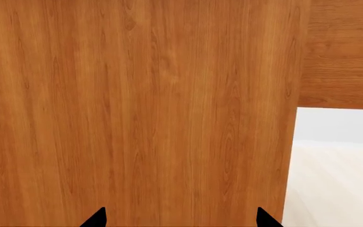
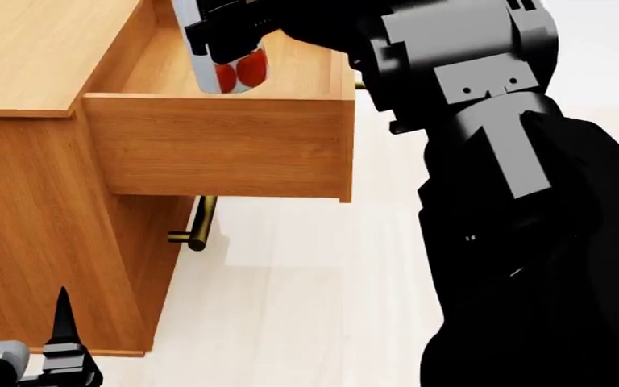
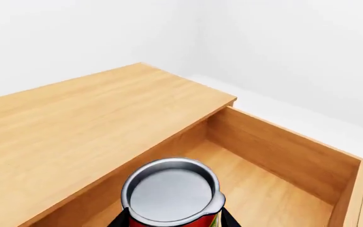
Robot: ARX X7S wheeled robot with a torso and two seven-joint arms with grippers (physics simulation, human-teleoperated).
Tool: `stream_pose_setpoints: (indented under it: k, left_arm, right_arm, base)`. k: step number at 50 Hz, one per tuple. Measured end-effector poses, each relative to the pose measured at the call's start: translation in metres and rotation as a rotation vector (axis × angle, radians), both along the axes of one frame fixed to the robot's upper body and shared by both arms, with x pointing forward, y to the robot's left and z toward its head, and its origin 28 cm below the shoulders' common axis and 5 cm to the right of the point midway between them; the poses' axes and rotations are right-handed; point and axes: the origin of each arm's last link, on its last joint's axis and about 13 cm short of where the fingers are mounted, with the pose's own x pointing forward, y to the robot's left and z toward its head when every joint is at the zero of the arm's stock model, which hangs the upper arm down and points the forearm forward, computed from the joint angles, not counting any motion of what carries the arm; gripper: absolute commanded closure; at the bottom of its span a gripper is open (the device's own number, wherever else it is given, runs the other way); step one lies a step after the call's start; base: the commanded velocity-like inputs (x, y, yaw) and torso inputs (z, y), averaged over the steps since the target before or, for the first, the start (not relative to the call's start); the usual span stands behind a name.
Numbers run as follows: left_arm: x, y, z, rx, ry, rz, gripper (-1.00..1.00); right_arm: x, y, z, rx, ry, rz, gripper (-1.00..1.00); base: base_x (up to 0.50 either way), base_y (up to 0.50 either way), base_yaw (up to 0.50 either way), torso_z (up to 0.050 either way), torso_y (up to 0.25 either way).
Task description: Put the ketchup in the top drawer of the cabinet.
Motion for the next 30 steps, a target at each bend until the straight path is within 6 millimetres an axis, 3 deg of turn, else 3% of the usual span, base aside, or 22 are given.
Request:
stream_pose_setpoints:
  k: [28, 29, 30]
  left_arm:
    - [0.0, 0.0004, -0.0015, 0.0, 0.001, 0.004, -1.0]
    - [0.0, 0.0004, -0.0015, 0.0, 0.001, 0.004, -1.0]
    - [0.0, 0.0004, -0.0015, 0.0, 0.001, 0.004, -1.0]
  right_arm:
    - [0.0019, 0.0, -0.0107, -0.013, 0.012, -0.002, 1.0]
    - [0.0019, 0.0, -0.0108, -0.013, 0.012, -0.003, -1.0]
    - [0.002, -0.0001, -0.0107, -0.014, 0.01, -0.003, -1.0]
  base:
    - [0.0, 0.0, 0.0, 0.0, 0.0]
    - [0.0, 0.0, 0.0, 0.0, 0.0]
    - [0.0, 0.0, 0.0, 0.0, 0.0]
